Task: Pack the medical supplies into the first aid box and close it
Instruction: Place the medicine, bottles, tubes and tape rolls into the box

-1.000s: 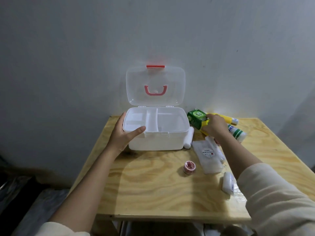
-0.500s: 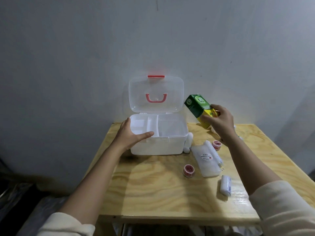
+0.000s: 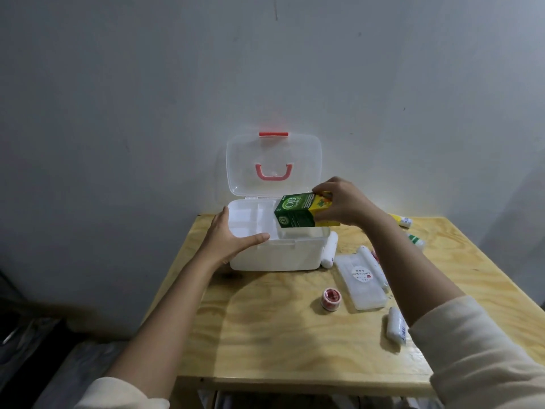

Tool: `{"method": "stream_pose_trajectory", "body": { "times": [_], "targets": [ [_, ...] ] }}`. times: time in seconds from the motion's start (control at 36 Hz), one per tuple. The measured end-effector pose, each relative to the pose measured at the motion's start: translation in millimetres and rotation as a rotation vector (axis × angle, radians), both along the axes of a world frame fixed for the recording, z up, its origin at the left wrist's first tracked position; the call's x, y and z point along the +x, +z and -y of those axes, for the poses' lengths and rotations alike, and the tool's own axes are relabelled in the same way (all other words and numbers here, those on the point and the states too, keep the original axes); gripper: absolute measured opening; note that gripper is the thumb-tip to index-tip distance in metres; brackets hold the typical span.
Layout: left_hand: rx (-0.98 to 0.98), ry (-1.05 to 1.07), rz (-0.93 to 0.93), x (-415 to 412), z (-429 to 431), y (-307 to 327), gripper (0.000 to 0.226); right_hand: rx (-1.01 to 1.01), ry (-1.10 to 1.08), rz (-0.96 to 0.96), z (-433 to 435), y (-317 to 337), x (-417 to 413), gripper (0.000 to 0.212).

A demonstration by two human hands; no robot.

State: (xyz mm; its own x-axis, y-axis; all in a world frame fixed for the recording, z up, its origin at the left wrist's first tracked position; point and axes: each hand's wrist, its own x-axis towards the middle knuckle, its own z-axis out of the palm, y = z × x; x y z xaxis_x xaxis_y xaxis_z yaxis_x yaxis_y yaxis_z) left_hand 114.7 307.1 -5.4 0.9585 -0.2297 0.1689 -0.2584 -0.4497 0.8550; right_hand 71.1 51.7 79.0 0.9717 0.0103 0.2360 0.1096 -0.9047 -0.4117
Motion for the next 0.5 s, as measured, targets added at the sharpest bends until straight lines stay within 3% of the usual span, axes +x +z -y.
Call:
{"method": "stream_pose_trajectory", "body": {
  "times": [0.19,0.5],
  "targets": [
    [-0.047,-0.010,-0.001,3.2,-0.8,-3.5,0.107,-0.147,0.025,-0.031,-2.1,6.4,10.1,0.057],
    [-0.070,-0.001,0.005,4.2,0.9,-6.6,0.108,-0.162,0.114,-0.127,-33.9,-25.4,26.4,0.061]
  ]
}}
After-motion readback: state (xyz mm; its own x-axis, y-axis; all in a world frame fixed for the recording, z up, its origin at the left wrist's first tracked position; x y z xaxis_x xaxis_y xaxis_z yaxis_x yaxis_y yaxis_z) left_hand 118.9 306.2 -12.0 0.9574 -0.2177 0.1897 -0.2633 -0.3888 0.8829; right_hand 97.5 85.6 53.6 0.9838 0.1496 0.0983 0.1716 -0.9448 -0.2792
